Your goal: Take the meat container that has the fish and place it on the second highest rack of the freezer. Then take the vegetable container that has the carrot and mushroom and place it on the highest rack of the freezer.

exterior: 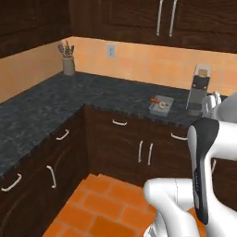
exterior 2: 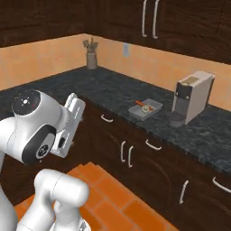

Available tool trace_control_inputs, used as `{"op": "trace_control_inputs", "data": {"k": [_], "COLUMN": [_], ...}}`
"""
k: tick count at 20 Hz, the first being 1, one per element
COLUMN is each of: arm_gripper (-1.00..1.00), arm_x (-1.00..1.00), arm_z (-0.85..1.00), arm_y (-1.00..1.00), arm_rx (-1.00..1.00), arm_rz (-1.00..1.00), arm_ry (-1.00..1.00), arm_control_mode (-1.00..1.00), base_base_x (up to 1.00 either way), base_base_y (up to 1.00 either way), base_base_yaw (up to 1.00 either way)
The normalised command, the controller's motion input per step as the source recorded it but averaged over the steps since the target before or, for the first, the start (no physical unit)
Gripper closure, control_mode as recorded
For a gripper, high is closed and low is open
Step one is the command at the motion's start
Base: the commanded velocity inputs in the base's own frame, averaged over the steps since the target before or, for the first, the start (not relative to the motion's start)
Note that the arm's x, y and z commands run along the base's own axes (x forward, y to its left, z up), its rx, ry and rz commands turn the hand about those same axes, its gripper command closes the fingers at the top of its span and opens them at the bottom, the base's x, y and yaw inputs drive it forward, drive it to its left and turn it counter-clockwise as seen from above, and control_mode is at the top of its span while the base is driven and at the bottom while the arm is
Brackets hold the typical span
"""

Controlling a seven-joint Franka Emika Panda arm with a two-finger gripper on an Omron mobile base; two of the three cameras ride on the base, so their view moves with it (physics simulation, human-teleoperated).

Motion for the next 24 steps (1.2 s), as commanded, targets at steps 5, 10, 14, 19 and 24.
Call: {"op": "trace_control_inputs", "data": {"k": [5, 10, 14, 19, 24], "arm_gripper": [-1.00, -1.00, -1.00, -1.00, -1.00], "arm_x": [0.00, 0.00, 0.00, 0.00, 0.00], "arm_z": [0.00, 0.00, 0.00, 0.00, 0.00], "arm_y": [0.00, 0.00, 0.00, 0.00, 0.00], "arm_rx": [0.00, 0.00, 0.00, 0.00, 0.00], "arm_rz": [0.00, 0.00, 0.00, 0.00, 0.00], "arm_ry": [0.00, 0.00, 0.00, 0.00, 0.00], "arm_control_mode": [1.00, 1.00, 1.00, 1.00, 1.00], "base_base_x": [0.62, 0.74, 0.96, 0.79, 0.28], "base_base_y": [0.63, 0.63, 0.51, 0.43, 0.23], "base_base_yaw": [-0.74, -0.70, -0.53, -0.27, -0.01]}}
